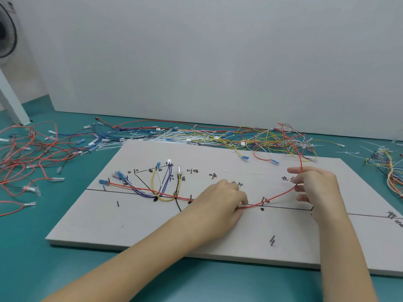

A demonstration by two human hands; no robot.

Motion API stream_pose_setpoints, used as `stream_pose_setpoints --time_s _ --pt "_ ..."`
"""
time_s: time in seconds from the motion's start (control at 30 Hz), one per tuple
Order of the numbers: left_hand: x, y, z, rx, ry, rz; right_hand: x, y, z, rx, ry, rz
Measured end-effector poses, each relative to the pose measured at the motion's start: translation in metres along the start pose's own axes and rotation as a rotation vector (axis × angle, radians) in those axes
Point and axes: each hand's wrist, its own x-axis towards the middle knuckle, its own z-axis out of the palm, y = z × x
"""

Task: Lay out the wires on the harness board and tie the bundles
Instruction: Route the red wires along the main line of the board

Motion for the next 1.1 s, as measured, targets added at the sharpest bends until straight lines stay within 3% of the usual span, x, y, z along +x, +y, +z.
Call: stream_pose_setpoints --time_s 0.13,0.33,0.67,0.97,1.1 --pt "0.004 0.007 0.009 0.031 -0.018 0.03 0.003 0.002 0.002 -0.001 -0.002 -0.032" --pt "0.011 0.007 0.013 0.057 0.018 0.051 0.013 0.013 0.005 -0.265 0.003 -0.12" --pt "0.036 0.017 0.018 -0.214 0.081 -0.064 0.018 0.019 0.006 -0.437 0.007 -0.082" --pt "0.038 0.016 0.023 -0.208 0.037 -0.038 0.022 0.019 0.004 -0.555 0.208 -0.095" --pt "0.039 0.016 0.024 -0.206 0.028 -0.044 0.025 0.02 0.005 -0.556 0.21 -0.098"
